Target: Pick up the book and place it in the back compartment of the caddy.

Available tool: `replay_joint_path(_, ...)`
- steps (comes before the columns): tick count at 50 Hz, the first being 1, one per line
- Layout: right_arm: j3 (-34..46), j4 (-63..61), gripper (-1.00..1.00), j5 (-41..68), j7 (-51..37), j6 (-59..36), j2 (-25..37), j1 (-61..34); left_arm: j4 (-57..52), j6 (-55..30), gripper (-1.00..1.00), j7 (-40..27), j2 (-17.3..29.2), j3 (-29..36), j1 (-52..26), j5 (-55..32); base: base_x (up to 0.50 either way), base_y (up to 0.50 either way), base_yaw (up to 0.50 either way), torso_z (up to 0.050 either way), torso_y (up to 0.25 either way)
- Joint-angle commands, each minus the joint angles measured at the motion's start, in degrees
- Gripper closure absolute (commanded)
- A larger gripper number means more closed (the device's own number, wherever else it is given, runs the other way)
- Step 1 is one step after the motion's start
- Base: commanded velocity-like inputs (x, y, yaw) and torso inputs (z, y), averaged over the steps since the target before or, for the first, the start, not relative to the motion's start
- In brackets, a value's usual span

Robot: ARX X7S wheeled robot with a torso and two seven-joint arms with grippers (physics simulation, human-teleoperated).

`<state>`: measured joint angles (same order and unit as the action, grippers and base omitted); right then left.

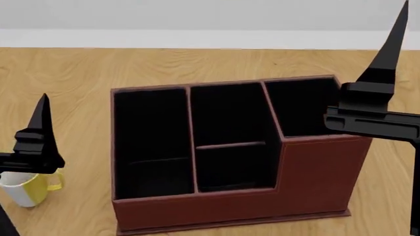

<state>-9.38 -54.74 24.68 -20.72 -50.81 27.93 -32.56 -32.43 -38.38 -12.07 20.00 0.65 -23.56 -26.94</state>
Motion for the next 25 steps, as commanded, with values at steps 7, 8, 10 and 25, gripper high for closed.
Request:
replay_joint_path(7,0.0,0.1,-1.00,0.6,-0.6,0.6,0.4,0.4,0.5,1.1,-1.00,-0.1,0.1,0.4,0.4,0.2,0.36,0.00,0.00,0.000,0.001)
replay_joint_path(8,0.1,0.1,-1.00,0.5,-0.6,0.7,0.5,0.4,0.4,1.1,-1.00,-0.1,0.2,0.3,0.4,0.1,0.36,0.00,0.00,0.000,0.000)
replay_joint_path(10,0.1,0.2,-1.00,0.6,-0.7,0.7,0.5,0.4,0.4,1.2,-1.00,-0.2,0.2,0.3,0.4,0.1,0.36,0.00,0.00,0.000,0.000)
replay_joint_path(25,-0.4,0.1,-1.00,1.6,-1.0,1.2,0.8,0.8,0.2,1.4,-1.00,-0.4,0.4,0.2,0.7,-0.4,0.20,0.00,0.00,0.000,0.001)
